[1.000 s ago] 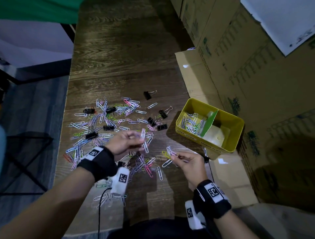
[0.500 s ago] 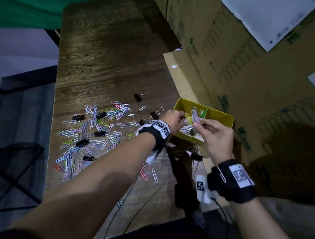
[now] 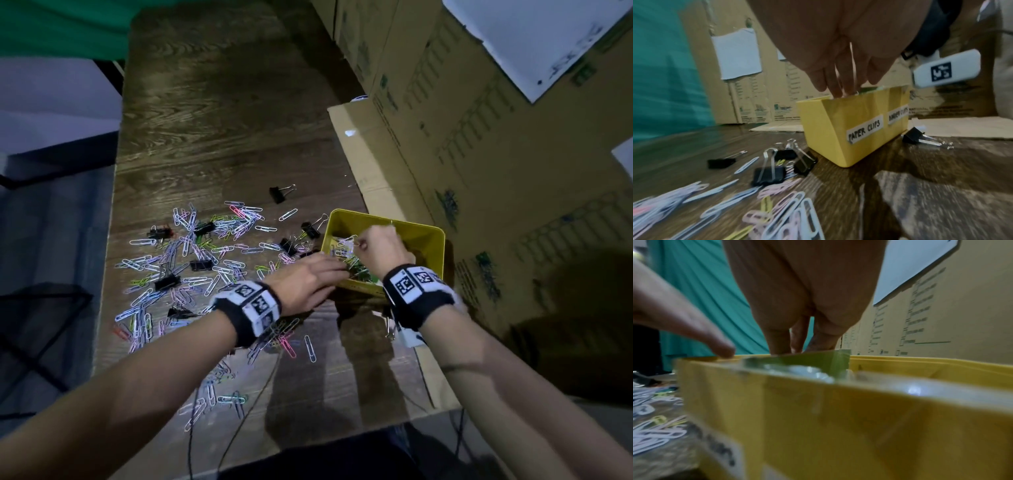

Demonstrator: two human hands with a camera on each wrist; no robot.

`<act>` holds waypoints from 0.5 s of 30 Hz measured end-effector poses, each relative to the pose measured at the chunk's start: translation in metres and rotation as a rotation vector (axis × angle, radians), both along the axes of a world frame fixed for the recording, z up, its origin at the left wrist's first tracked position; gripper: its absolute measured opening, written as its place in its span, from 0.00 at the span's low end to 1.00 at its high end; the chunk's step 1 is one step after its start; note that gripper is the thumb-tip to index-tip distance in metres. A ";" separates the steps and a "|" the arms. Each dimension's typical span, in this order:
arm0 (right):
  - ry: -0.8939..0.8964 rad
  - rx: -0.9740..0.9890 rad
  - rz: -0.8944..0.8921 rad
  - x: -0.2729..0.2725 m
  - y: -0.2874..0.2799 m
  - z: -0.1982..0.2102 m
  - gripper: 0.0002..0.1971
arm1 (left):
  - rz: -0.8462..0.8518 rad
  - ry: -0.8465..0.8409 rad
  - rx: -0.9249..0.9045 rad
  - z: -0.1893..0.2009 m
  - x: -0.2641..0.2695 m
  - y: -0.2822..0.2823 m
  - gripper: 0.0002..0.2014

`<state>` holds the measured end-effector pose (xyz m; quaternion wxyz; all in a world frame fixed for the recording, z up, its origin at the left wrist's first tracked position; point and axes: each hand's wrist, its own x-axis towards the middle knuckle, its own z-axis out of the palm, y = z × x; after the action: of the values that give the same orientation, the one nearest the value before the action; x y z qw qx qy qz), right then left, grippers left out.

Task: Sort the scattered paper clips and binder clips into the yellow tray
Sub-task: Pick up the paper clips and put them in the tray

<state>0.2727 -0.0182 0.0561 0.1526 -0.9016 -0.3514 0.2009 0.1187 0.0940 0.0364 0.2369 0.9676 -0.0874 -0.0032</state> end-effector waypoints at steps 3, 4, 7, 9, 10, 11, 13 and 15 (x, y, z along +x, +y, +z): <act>0.016 -0.020 0.088 -0.014 -0.003 -0.003 0.15 | 0.176 -0.006 -0.012 0.008 -0.042 0.029 0.16; 0.022 -0.001 0.115 -0.019 -0.005 -0.003 0.16 | 0.231 0.041 0.014 0.010 -0.057 0.039 0.17; 0.002 0.152 0.164 -0.036 -0.015 -0.007 0.16 | 0.342 0.371 0.101 0.015 -0.101 0.061 0.13; -0.033 0.305 0.217 -0.054 -0.020 -0.010 0.12 | 0.337 0.585 0.204 0.012 -0.125 0.061 0.16; -0.041 0.364 0.262 -0.064 -0.022 -0.011 0.10 | 0.326 0.669 0.232 0.008 -0.135 0.058 0.21; -0.050 0.412 0.315 -0.073 -0.024 -0.014 0.08 | 0.323 0.727 0.242 0.003 -0.142 0.054 0.26; -0.073 0.465 0.410 -0.088 -0.026 -0.023 0.06 | 0.345 0.773 0.222 -0.010 -0.152 0.046 0.30; -0.131 0.473 0.474 -0.098 -0.029 -0.030 0.05 | 0.361 0.769 0.211 -0.023 -0.157 0.041 0.28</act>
<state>0.1748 -0.0468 0.0256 0.2839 -0.7453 -0.5972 0.0854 -0.0381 0.1347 0.0133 0.1488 0.9148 0.1782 -0.3306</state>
